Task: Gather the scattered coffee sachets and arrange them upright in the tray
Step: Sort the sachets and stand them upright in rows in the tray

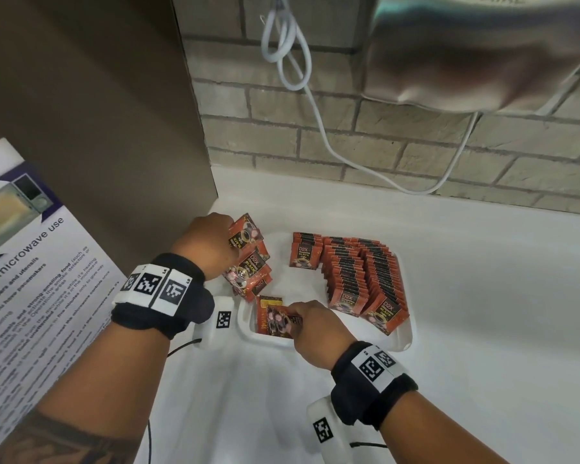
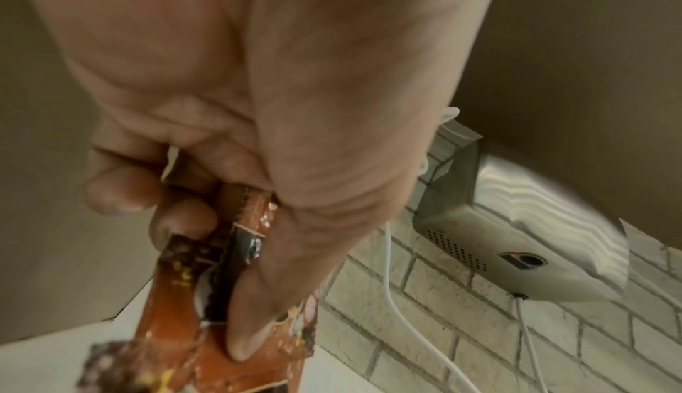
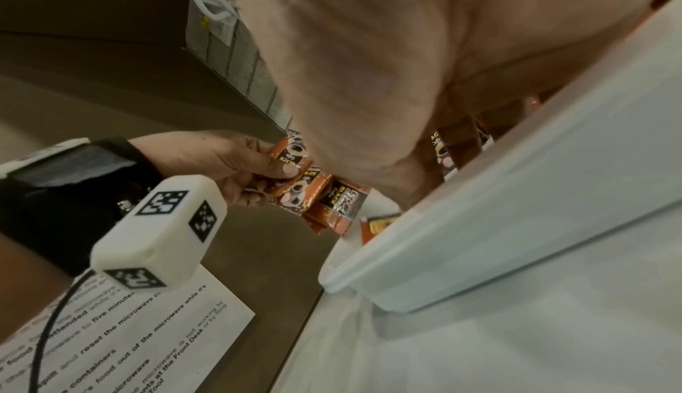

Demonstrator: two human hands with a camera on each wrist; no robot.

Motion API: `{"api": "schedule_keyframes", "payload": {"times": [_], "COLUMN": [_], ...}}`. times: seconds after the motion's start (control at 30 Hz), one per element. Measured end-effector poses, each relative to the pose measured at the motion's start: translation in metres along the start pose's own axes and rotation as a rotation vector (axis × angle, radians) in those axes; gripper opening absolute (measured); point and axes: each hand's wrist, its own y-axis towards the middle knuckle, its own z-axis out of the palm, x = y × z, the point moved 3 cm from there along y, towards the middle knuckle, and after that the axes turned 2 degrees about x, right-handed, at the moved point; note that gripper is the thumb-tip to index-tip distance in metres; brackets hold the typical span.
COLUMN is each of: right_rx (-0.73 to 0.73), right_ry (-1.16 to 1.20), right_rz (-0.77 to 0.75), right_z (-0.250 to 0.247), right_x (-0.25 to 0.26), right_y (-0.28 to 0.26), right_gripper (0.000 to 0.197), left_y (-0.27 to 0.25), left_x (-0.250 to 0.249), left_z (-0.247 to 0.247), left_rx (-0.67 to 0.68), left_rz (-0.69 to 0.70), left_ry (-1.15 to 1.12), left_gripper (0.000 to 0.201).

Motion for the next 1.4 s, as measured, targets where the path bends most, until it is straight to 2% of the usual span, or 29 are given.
{"api": "schedule_keyframes", "payload": {"times": [0.17, 0.3, 0.4, 0.47, 0.5, 0.57, 0.6, 0.67, 0.8, 0.97, 1.03, 1.17, 1.27, 1.4], "right_rx": [0.000, -0.008, -0.117, -0.222, -0.240, -0.171, -0.133, -0.165, -0.307, -0.299, -0.286, -0.213, -0.225, -0.320], "right_ry": [-0.018, 0.003, 0.045, 0.255, 0.428, 0.868, 1.058, 1.237, 1.255, 1.275, 1.259, 1.197, 1.136, 1.083], "right_rz": [-0.001, 0.009, -0.051, -0.107, -0.126, -0.101, -0.084, -0.084, -0.078, 0.007, 0.025, -0.012, -0.025, -0.070], "right_z": [-0.001, -0.009, -0.033, -0.052, -0.059, -0.064, -0.064, -0.069, -0.082, -0.086, -0.092, -0.103, -0.107, -0.113], "right_x": [0.002, 0.002, 0.010, 0.020, 0.027, 0.039, 0.042, 0.049, 0.052, 0.042, 0.034, 0.011, -0.006, -0.023], "right_y": [-0.001, -0.004, -0.014, -0.022, -0.024, -0.022, -0.019, -0.013, -0.007, -0.005, -0.010, -0.021, -0.024, -0.026], "right_gripper": [0.040, 0.034, 0.029, 0.032, 0.042, 0.063, 0.066, 0.055, 0.042, 0.052, 0.045, 0.009, 0.021, 0.030], "left_y": [-0.007, -0.010, -0.012, -0.013, -0.014, -0.016, -0.016, -0.013, -0.011, -0.013, -0.014, -0.020, -0.025, -0.031], "left_x": [0.003, 0.009, 0.014, 0.015, 0.012, 0.003, -0.003, -0.015, -0.040, -0.067, -0.074, -0.089, -0.103, -0.114], "left_z": [-0.014, -0.019, -0.017, -0.013, -0.011, -0.002, 0.005, 0.015, 0.030, 0.049, 0.055, 0.062, 0.065, 0.070], "left_rx": [-0.056, -0.085, -0.055, -0.024, -0.001, 0.077, 0.124, 0.193, 0.321, 0.484, 0.510, 0.516, 0.498, 0.375], "left_rz": [-0.005, 0.007, 0.037, 0.067, 0.078, 0.077, 0.068, 0.057, 0.132, 0.188, 0.177, 0.178, 0.211, 0.216], "left_ry": [-0.050, -0.188, -0.350, -0.508, -0.592, -0.787, -0.894, -1.040, -1.144, -1.175, -1.246, -1.281, -1.250, -1.197], "left_gripper": [0.013, 0.015, 0.015, 0.010, 0.009, 0.012, 0.014, 0.021, 0.027, 0.033, 0.034, 0.040, 0.043, 0.047]}}
